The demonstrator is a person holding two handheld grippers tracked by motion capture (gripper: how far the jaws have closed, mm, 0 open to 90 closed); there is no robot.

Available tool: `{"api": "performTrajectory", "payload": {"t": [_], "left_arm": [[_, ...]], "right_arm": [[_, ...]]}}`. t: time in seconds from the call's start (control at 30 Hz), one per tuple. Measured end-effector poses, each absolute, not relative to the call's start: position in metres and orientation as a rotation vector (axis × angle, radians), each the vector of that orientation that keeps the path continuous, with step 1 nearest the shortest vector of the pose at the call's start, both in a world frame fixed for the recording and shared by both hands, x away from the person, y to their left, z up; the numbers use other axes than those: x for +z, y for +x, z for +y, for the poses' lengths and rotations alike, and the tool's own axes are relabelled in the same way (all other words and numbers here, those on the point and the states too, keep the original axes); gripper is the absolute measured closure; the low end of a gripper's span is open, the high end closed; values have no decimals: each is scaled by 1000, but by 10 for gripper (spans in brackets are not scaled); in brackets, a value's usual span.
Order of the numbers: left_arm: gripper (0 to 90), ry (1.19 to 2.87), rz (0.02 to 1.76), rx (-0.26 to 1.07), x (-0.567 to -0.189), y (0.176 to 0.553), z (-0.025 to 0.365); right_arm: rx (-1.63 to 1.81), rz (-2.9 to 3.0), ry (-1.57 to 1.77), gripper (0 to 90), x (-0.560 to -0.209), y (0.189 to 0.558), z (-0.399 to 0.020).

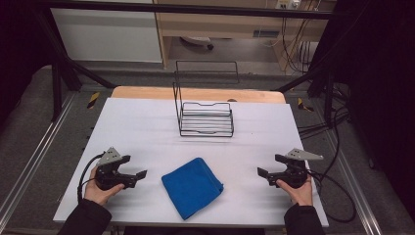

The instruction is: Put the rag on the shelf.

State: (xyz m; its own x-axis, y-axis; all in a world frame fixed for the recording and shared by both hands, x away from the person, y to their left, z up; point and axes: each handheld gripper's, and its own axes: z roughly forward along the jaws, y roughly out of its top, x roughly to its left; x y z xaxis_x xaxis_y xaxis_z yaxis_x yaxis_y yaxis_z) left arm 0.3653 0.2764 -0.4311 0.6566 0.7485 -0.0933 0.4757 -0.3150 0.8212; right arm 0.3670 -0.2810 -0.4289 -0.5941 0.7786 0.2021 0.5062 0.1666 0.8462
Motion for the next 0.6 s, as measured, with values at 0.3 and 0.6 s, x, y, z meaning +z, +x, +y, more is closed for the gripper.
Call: {"api": "performTrajectory", "payload": {"t": [0.3, 0.6], "left_arm": [[94, 1986, 952, 382, -431, 364, 273], [168, 1994, 954, 360, -430, 361, 258]], "right_arm": [[1386, 2179, 1238, 12, -430, 368, -277], [1354, 2244, 1207, 15, -433, 369, -256]]}}
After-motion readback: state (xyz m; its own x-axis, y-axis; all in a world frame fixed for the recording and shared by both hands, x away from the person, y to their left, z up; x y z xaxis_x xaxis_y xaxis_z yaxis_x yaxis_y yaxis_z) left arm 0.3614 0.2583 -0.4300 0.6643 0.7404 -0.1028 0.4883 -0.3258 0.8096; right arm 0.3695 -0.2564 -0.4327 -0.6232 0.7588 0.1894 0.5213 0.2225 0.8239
